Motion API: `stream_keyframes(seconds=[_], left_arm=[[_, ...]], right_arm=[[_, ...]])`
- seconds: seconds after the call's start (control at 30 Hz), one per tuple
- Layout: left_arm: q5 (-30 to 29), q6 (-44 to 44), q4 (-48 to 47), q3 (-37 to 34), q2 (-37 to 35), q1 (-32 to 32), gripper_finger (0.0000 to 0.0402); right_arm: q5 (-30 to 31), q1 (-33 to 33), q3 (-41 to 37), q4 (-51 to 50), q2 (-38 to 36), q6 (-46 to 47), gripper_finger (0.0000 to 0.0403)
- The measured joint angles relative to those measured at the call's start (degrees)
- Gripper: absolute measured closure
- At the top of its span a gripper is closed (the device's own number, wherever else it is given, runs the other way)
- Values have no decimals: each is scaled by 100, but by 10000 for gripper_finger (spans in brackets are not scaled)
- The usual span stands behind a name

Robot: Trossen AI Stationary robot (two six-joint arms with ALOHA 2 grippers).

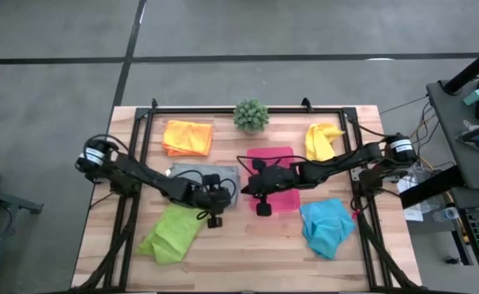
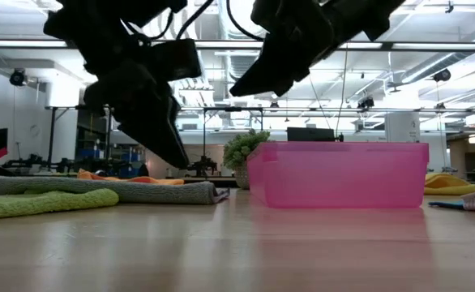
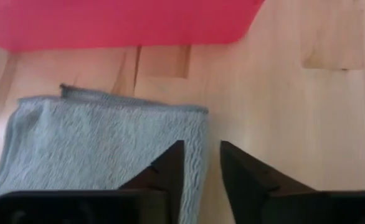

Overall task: Fold microfiber towels
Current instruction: Fold the gray towel

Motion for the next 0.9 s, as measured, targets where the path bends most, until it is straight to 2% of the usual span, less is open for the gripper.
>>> stream_keyframes(seconds=[0.2,0.4,0.57,0.8,0.9], left_arm=[[-197,167,582,-64,557,17,228],[-300,145,857,33,1043,13,210],[-281,186,818,5,985,9,249],[-266,284,539,-144,501,59,385],[-284,221,530,-183,178,59,394]], right_arm=[[-2,2,-109,15,61,219,394],[-2,8,-129,15,61,223,394],[0,10,-102,42,61,214,394],[2,13,-121,69,61,239,394],[2,13,-139,137,66,257,394]])
